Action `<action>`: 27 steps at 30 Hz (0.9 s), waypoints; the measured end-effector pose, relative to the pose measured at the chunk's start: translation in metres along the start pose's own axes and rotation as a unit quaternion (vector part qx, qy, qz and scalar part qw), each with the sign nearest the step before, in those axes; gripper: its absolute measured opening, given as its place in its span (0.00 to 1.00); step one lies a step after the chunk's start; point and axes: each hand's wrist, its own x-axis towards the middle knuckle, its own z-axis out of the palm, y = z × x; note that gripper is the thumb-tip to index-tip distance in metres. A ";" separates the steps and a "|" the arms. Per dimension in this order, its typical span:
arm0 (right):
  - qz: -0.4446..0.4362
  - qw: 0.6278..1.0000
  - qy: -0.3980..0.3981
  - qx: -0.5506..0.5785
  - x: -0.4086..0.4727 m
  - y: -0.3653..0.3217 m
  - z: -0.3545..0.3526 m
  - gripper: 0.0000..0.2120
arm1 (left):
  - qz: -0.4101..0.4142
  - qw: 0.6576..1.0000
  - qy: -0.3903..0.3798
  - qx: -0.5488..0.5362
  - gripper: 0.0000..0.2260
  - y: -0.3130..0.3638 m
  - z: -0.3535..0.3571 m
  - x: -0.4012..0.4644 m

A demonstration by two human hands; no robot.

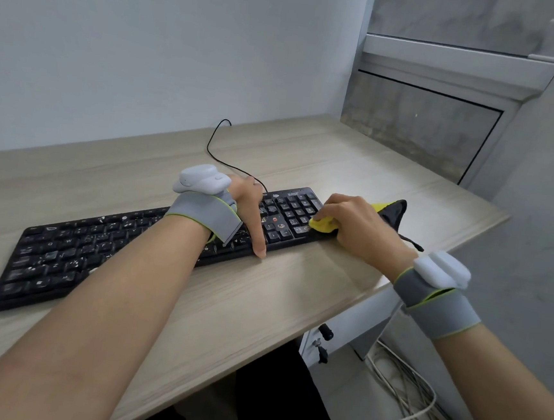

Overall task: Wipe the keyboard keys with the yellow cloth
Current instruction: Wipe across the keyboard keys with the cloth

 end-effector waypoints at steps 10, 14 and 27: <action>-0.008 1.000 0.012 0.008 -0.006 -0.004 0.005 0.25 | -0.004 1.000 -0.011 -0.001 0.46 0.000 -0.001 0.000; -0.037 0.999 0.025 0.025 -0.005 -0.020 0.015 0.26 | -0.005 1.000 -0.006 -0.002 0.48 -0.001 0.000 0.000; -0.031 0.999 0.034 0.012 0.006 -0.016 0.021 0.27 | -0.004 1.000 -0.003 0.000 0.47 -0.001 0.001 0.001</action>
